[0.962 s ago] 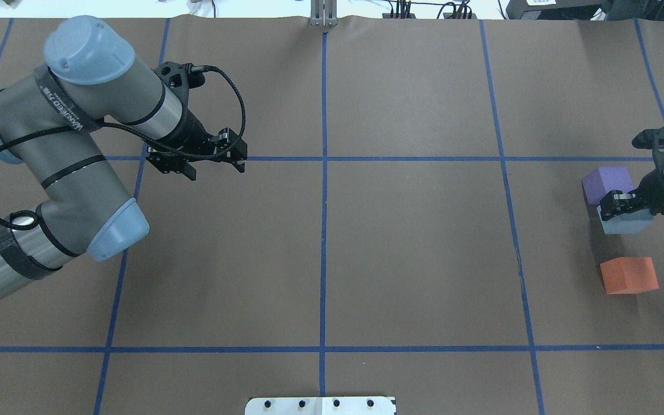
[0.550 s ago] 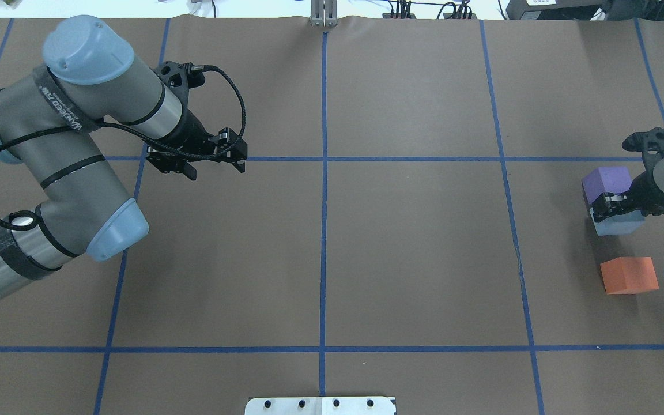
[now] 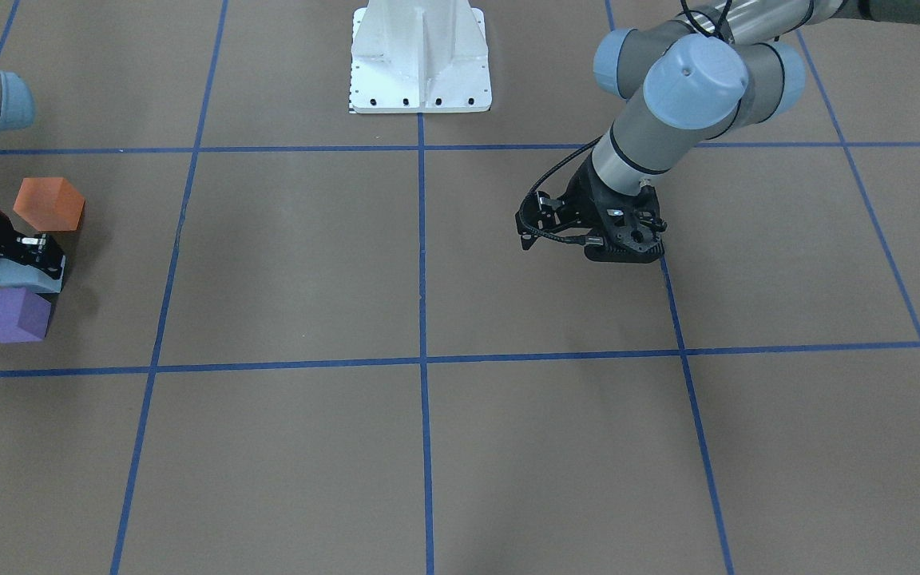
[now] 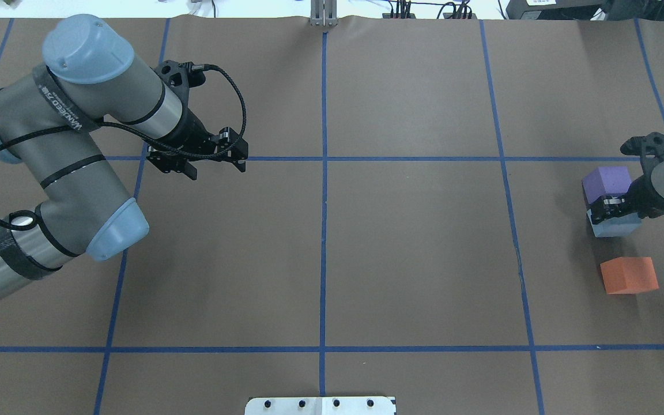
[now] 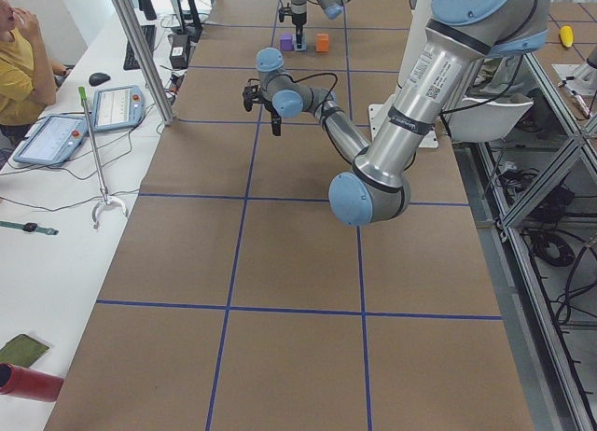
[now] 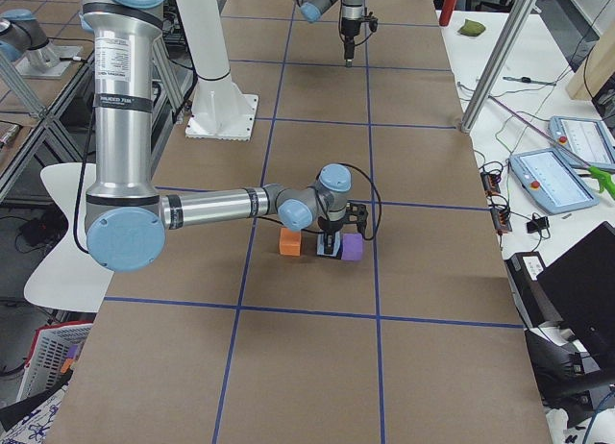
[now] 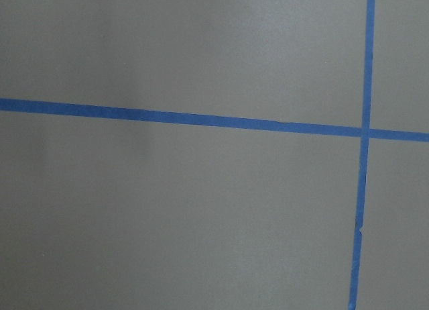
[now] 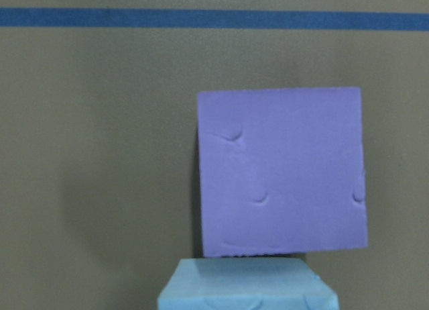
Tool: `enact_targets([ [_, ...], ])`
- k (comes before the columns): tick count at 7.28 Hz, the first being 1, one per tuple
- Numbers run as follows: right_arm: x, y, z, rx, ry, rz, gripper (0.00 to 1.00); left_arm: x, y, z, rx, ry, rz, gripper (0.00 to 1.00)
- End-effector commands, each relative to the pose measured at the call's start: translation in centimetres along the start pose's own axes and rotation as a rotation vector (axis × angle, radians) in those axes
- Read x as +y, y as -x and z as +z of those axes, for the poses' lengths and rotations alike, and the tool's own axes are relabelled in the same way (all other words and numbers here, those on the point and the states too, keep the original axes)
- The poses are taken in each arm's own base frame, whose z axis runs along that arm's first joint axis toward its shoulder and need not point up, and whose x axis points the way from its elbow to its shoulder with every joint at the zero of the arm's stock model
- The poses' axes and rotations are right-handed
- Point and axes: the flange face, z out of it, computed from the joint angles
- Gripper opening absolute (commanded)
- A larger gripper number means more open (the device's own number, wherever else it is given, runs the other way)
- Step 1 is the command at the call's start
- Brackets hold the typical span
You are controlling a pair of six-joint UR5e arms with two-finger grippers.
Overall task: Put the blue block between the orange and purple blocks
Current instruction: 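Lower the light blue cube between the purple and orange cubes, open right gripper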
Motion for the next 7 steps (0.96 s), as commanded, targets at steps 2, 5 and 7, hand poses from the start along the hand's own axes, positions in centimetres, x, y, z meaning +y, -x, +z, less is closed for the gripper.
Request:
enact_targets([
  [2,0.06,0.14,-0.18,-0.008,-0.003,0.003,0.00,0.04,-0.05,-0.08,0.001,0.000,0.001,0.99],
  [5,0.46,0.18,-0.52,-0.012,-0.006,0.018,0.00,0.10,-0.18,-0.06,0.002,0.000,0.001,0.99],
  [7,0.58,0.26,-0.46,-0.012,-0.003,0.024,0.00,0.10,-0.18,-0.06,0.002,0.000,0.001,0.99],
])
